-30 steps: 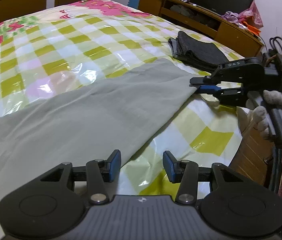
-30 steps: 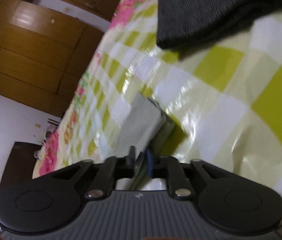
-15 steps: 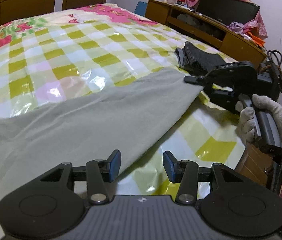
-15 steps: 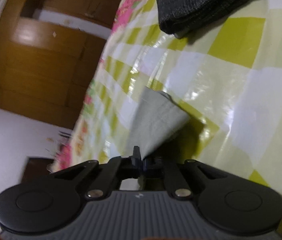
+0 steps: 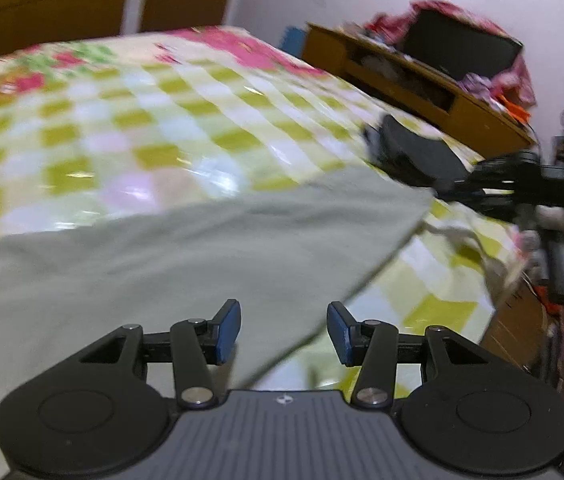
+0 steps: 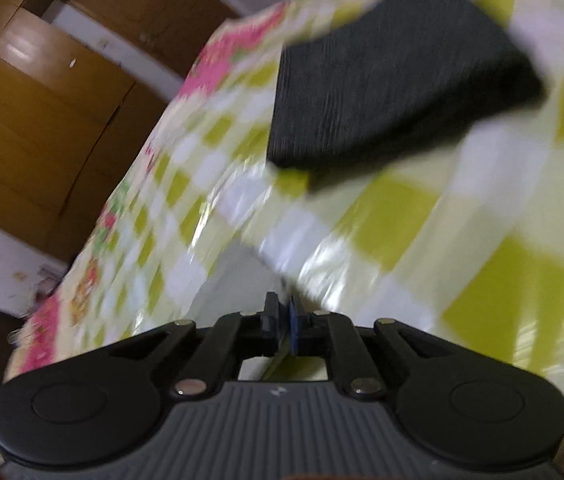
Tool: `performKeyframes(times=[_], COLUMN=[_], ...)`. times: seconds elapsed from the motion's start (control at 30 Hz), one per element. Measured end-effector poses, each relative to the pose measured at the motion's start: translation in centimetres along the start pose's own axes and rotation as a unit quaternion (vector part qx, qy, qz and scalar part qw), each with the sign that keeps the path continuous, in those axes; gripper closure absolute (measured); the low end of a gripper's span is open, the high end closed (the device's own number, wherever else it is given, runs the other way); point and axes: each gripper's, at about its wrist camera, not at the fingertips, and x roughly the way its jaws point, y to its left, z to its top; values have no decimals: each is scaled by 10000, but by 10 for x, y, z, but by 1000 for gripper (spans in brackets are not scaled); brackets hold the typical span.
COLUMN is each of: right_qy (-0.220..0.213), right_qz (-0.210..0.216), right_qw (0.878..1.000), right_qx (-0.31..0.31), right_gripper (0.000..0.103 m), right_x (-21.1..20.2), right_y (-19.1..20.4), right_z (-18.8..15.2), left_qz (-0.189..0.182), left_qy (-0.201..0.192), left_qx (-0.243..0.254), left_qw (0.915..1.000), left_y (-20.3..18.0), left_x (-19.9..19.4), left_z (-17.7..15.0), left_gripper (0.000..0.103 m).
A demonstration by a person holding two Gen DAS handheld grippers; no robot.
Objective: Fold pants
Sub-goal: 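Release the hem with the right tool and smooth the folded trousers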
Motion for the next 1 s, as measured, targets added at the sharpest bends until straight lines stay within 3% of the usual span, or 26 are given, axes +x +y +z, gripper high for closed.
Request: performKeyframes(times=[0.1, 0.17, 0.23, 0.3, 0.4, 0.47, 0.6, 0.67, 0.87, 0.9, 0.93, 0.97, 1.0], right_qy=[-263, 78, 665, 1337, 2157, 2417, 2902, 2811, 2904, 2927, 2903, 2849, 2875], right_qz=[-29, 424, 931, 1527, 2237, 2509, 2578, 2548, 2414, 2394, 2346, 2293, 2267], right_qw=[9953, 9865, 9687, 9408, 8803, 8432, 7738, 7474, 7348, 7298, 7228, 7201, 7267], right_qx=[-931, -1578, -2201, -2714, -3585, -4094, -5006, -5455, -5635, -5695, -5816, -5897, -5812], right_gripper=[94, 93, 86, 85, 80, 79, 72, 73, 66, 74, 96, 99, 99], right_x=[-18, -11, 13, 44, 102, 130, 184, 189, 217, 217, 215, 214, 216], right_y=[44, 87, 137, 187, 269, 311, 373, 382, 384, 382, 383, 384, 386], right_z=[0, -12, -37, -70, -135, -174, -241, -265, -283, -284, -286, -288, -287], left_qz=[404, 753, 1041, 1340, 1740, 1921, 2187, 2211, 2289, 2334, 2388, 2453, 2506], left_qy=[-220, -325, -407, -447, -479, -498, -502, -535, -650, -653, -651, -651, -670], left_qx=[-128, -179, -290, -429, -674, -893, -1165, -1247, -1261, -1255, -1272, -1328, -1377], left_qw=[9989, 9965, 9933, 9890, 9813, 9760, 9675, 9658, 9631, 9620, 9605, 9581, 9559], left_y=[29, 50, 73, 97, 131, 152, 186, 196, 212, 214, 218, 222, 225], left_x=[-30, -48, -62, -73, -88, -95, -104, -107, -110, -111, -111, -112, -114], left_z=[-8, -14, -22, -30, -42, -49, -60, -65, -72, -73, -74, -76, -78], left_gripper=[44, 44, 43, 43, 43, 43, 43, 43, 43, 43, 43, 43, 43])
